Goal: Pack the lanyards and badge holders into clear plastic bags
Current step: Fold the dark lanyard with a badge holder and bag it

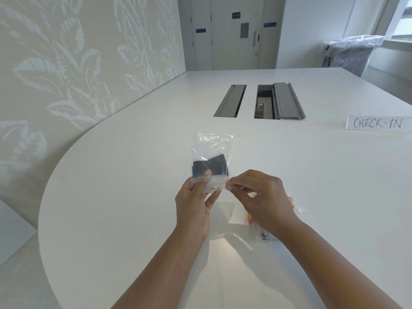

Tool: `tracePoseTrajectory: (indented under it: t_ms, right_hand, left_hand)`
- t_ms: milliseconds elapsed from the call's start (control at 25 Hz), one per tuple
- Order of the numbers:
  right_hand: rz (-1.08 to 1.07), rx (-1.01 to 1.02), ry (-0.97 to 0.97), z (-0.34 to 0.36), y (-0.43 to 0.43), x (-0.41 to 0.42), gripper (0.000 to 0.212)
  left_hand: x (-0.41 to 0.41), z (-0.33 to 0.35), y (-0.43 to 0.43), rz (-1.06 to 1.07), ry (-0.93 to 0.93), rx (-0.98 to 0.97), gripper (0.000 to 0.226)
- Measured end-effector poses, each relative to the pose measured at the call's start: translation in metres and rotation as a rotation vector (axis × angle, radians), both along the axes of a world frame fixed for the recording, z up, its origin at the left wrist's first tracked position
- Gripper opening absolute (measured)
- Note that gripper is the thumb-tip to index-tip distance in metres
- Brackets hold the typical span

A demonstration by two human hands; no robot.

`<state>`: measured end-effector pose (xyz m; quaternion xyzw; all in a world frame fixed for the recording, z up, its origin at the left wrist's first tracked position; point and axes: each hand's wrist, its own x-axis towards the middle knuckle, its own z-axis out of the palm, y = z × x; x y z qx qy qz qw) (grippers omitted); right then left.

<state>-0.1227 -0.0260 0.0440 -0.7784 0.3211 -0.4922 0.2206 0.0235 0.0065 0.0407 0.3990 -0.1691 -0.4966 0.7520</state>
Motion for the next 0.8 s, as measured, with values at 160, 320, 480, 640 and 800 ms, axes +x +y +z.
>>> tracePoseTrajectory:
  t_ms: [160,320,480,640,800]
  right_hand:
    - [0.061,0.281,0.058,0.007,0.004,0.001,0.053]
    - [0.092,0.251,-0.054,0.006,0.006,0.002,0.047]
    - [0.039,0.301,-0.15,0.01,0.01,0.003,0.029]
    - [-0.032,0.409,-0.336,0.013,0.009,0.002,0.016]
    - [-0.114,0.399,-0.389,0.016,0.011,0.001,0.014]
  left_hand:
    - [-0.003,0.0,0.002,-0.058,-0.049,0.007,0.008]
    - [-0.009,0.0,0.004,-0.091,-0.174,-0.049,0.018]
    - [-0.008,0.001,0.004,-0.059,-0.24,-0.114,0.027]
    - [-0.014,0.003,0.008,-0.035,-0.299,-0.167,0.031]
    - [-0.019,0.002,0.009,0.017,-0.367,-0.091,0.023]
